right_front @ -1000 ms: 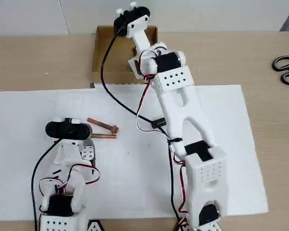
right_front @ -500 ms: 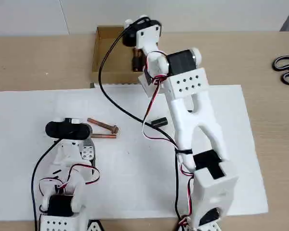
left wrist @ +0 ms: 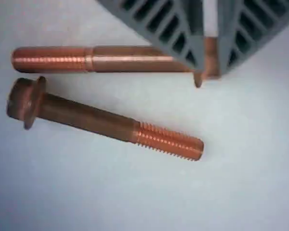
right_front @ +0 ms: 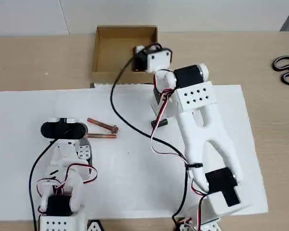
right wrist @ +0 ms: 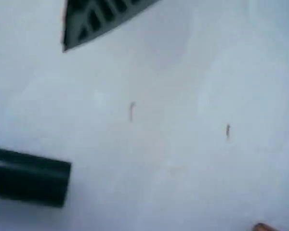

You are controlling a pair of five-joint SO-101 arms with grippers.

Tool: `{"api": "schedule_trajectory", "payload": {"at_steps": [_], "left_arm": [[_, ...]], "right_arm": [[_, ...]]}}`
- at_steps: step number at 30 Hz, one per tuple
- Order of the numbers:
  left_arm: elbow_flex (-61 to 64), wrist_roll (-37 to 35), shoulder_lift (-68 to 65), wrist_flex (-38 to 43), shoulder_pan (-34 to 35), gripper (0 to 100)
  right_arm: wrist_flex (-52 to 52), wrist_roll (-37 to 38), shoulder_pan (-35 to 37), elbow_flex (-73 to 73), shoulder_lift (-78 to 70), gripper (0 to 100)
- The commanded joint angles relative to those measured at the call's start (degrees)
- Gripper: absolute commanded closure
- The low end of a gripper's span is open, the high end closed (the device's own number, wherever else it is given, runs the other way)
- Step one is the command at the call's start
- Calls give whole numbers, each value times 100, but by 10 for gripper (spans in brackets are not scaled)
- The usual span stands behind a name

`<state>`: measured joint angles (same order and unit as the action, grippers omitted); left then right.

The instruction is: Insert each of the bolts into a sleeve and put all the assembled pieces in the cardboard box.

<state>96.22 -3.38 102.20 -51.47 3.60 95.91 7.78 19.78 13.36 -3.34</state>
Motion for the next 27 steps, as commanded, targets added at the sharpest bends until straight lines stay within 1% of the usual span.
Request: {"api": "schedule_trajectory", "payload": {"at_steps": [1, 5, 13, 18, 20, 24, 27], "left_arm": [[-22, -9, 44, 149, 44, 994], [-13, -9, 44, 149, 44, 994], [-13, -9, 44, 149, 44, 994], [-13, -9, 44, 149, 53, 994], [-13, -9, 44, 149, 53, 994], [-13, -9, 44, 141, 62, 994], [-13, -9, 44, 141, 62, 994]], "right_arm": [[-233, 730, -224, -35, 268, 817], [-303, 1987, -400, -141, 207, 816], [-365, 3604, -532, -158, -690, 817], [-391, 4457, -567, -158, -1182, 817], [-585, 4633, -673, -158, -1349, 817], [-1103, 4677, -1024, -132, -1578, 817], [-1209, 4941, -1182, -132, -1657, 817]]}}
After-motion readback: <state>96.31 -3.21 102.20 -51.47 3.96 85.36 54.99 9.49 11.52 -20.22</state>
